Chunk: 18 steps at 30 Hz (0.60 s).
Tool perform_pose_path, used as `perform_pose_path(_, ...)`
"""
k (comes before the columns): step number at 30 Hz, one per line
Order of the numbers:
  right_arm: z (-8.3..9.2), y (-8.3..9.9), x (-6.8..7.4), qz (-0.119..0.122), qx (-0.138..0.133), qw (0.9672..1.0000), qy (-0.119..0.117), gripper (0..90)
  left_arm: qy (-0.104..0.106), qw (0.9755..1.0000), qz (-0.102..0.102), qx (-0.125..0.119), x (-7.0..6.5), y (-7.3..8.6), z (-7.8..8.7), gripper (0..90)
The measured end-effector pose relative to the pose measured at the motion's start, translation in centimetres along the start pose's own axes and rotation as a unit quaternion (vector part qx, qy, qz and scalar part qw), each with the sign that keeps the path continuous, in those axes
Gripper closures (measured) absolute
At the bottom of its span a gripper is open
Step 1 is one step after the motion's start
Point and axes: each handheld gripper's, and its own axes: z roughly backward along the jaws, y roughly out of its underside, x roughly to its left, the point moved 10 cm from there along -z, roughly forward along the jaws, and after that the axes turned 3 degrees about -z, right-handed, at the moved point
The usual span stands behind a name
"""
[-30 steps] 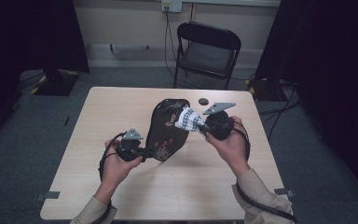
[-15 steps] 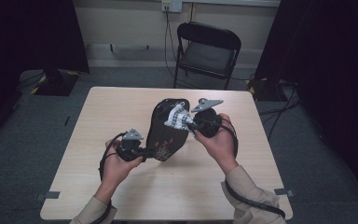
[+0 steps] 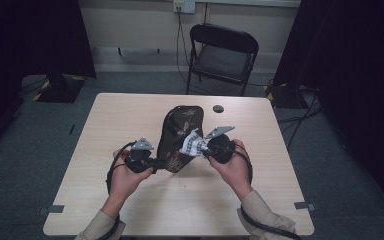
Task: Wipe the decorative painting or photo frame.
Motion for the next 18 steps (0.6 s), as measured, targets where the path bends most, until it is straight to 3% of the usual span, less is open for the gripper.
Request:
perform_pose_path(9, -3.0, 4.3, 0.6, -0.016, 0.033, 0.9992, -0.013, 80.0, 0.000, 1.0000, 0.000, 0.000, 0.0, 0.0, 0.0, 78.8)
perform_pose_path(18, -4.3, 6.6, 0.8, -0.020, 0.052, 0.9983, -0.018, 80.0, -0.001, 1.0000, -0.001, 0.003, 0.0, 0.0, 0.0, 78.8)
